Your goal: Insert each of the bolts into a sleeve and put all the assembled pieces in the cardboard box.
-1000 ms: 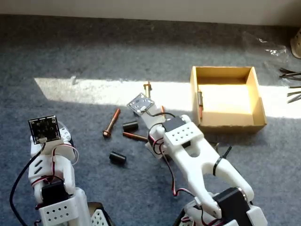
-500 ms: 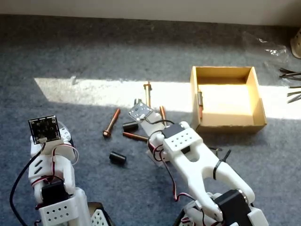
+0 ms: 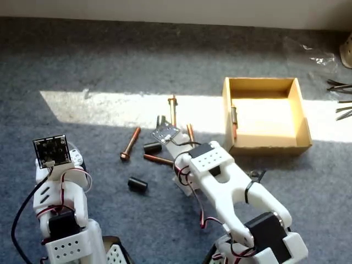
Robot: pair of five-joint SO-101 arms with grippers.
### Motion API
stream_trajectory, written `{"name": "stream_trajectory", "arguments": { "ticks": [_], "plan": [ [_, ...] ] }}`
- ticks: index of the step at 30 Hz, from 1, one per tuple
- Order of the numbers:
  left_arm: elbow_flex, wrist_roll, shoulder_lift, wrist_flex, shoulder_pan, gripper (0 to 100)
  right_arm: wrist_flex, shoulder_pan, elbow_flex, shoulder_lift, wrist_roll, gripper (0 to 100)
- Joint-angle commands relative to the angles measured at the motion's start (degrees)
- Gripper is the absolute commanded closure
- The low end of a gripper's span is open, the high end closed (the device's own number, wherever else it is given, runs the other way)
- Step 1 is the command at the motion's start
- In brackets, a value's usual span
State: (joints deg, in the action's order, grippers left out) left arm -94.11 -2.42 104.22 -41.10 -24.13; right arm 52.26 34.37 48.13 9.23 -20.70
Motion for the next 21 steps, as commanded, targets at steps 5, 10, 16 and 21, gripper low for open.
{"name": "stream_trajectory", "arguments": {
  "ticks": [5, 10, 16, 21],
  "plan": [
    [0.6, -0.3, 0.3, 1.1, 0.4, 99, -0.9, -0.5, -0.2, 0.4, -0.3, 99.8],
    [0.6, -0.3, 0.3, 1.1, 0.4, 99, -0.9, -0.5, -0.2, 0.4, -0.4, 98.1],
    [0.6, -0.3, 0.3, 1.1, 0.4, 99, 1.0, -0.5, -3.7, 1.5, -0.3, 99.5],
    [0.6, -0.2, 0.3, 1.1, 0.5, 99, 8.0, -0.8, -11.2, 9.5, -0.2, 99.5]
  ]
}}
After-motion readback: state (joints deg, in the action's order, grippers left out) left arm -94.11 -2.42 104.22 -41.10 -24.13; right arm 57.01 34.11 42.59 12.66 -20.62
